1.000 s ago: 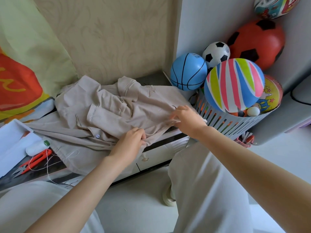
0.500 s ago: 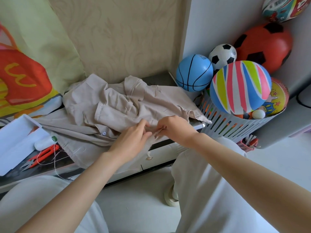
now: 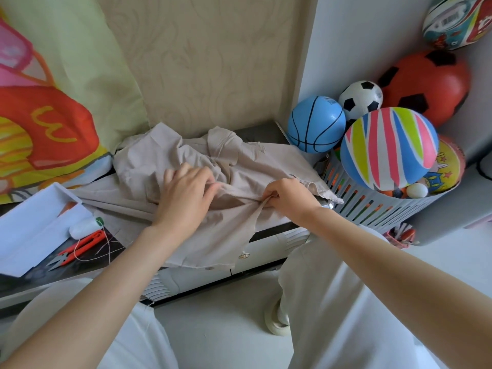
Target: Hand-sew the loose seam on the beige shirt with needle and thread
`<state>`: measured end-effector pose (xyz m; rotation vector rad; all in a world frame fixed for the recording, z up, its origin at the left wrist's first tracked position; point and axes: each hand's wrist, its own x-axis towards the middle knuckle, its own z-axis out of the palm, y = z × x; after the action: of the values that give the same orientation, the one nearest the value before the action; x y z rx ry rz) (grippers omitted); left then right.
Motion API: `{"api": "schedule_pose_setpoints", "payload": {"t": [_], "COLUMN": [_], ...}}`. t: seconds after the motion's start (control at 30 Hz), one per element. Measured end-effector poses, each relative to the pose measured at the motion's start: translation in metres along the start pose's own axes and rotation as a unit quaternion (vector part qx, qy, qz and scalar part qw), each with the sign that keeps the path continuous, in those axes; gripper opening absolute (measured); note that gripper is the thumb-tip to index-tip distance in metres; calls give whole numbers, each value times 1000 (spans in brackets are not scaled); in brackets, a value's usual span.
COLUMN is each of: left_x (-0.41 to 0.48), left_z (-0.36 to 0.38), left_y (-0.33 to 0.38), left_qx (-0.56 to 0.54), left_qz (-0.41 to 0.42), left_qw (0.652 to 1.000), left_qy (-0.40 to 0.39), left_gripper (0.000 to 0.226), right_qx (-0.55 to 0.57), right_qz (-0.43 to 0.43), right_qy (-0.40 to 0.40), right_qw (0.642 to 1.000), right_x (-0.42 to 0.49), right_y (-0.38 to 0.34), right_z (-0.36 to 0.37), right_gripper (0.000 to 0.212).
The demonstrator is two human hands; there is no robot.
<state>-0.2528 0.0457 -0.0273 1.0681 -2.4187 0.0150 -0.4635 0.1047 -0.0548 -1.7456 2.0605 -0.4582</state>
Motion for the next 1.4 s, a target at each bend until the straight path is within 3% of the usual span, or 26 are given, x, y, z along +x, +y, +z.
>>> {"api": "schedule_pose_setpoints", "payload": {"t": [0.07, 0.17, 0.3, 0.33, 0.4, 0.47, 0.53, 0.73, 0.93, 1.03, 1.13, 1.27, 1.4], "left_x": [1, 3, 7, 5, 1, -1, -3, -2, 3, 5, 8, 14, 14], "left_z": [-9, -4, 9, 12, 15, 17, 23, 42, 46, 46, 44, 40, 40], "left_y": [11, 4, -18, -18, -12, 2, 13, 10, 7, 4, 3, 6, 11], "left_qx": [-59, -95, 103, 132, 105, 40, 10, -13, -75, -82, -92, -104, -98], "left_qz": [5, -34, -96, -91, -64, -60, -75, -153, -191, -189, -192, -176, -159], "left_qw": [997, 994, 959, 956, 978, 991, 989, 966, 950, 943, 948, 969, 975], "left_qy": [41, -47, -247, -247, -169, -117, -125, -208, -236, -262, -238, -138, -120], "left_gripper": [19, 19, 9, 17, 27, 16, 11, 31, 27, 11, 15, 11, 14], "right_qx": [3, -4, -28, -31, -33, -32, -24, 25, 53, 28, -8, -22, 4], "right_qz": [5, 6, 20, 23, 29, 30, 24, -2, -1, 9, 26, 62, 49], "right_qy": [8, 4, -19, -20, -20, -17, -11, 21, 36, 40, 64, 98, 63], "right_qw": [1000, 1000, 999, 999, 999, 999, 999, 999, 998, 999, 998, 993, 997], "right_x": [3, 8, 8, 7, 5, 3, 2, -6, -4, -2, 4, 18, 17], "right_y": [-2, -2, 4, 5, 6, 7, 7, 10, 15, 14, 13, 11, 6], "right_z": [-1, -2, 1, 3, 6, 7, 6, 5, 5, 2, 1, 6, 18], "right_gripper": [18, 16, 16, 16, 19, 19, 19, 27, 23, 22, 26, 27, 39]}}
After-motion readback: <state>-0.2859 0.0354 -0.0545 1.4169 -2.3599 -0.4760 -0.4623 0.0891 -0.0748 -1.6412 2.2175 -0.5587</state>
